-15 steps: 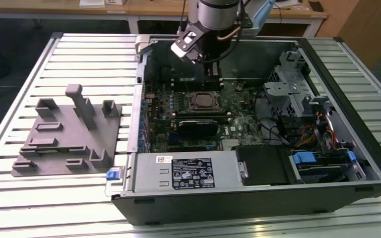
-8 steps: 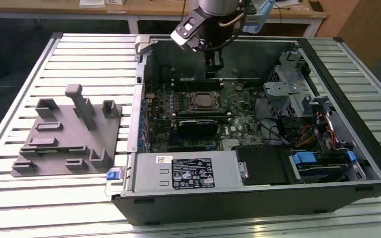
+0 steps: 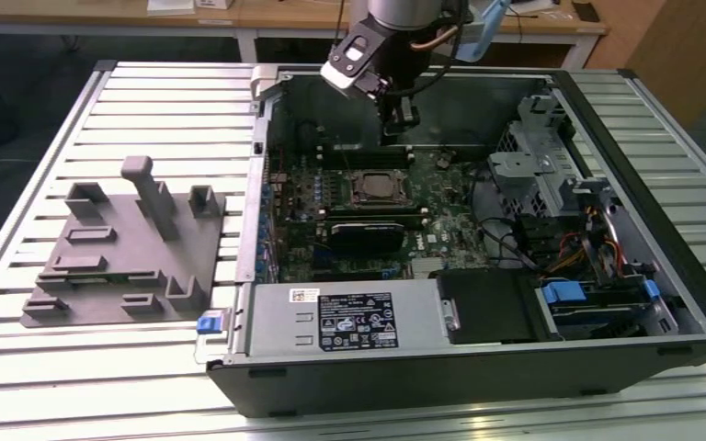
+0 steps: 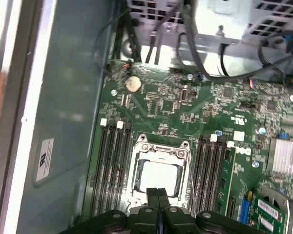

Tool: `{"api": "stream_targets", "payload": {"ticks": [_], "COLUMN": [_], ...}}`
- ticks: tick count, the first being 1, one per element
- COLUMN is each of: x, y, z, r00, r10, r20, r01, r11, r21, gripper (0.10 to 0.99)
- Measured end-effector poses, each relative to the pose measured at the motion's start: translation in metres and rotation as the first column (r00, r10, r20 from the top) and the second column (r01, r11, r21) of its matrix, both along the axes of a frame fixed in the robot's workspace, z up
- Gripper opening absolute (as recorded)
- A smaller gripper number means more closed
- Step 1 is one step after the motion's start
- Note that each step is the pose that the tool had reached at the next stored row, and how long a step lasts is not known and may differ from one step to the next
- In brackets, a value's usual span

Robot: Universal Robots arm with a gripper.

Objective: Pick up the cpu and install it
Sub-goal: 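Install the first cpu locking lever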

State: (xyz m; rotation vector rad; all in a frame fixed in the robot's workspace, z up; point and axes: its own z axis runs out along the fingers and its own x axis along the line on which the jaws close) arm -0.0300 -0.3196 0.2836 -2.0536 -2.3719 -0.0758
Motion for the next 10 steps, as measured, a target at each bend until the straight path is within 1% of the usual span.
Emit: {"api": "stream_targets", "payload": {"ticks": [2, 5, 8, 10], "x": [0.0000, 0.0000, 0.0000, 0.0000], "y": [0.0000, 0.0000, 0.0000, 0.0000], "z": [-0.0004, -0.0009, -0.0013, -0.0014], "r00": [0.9993, 0.9958, 0.9894, 0.9834], "r10": [0.038, 0.091, 0.145, 0.182], "r20": [0.0000, 0.0000, 0.0000, 0.0000], "r01": [-0.038, -0.091, -0.145, -0.182], "r11": [0.9993, 0.9958, 0.9894, 0.9834], "r21": [0.000, 0.000, 0.000, 0.000], "gripper": [0.106, 0.106, 0.106, 0.106]}}
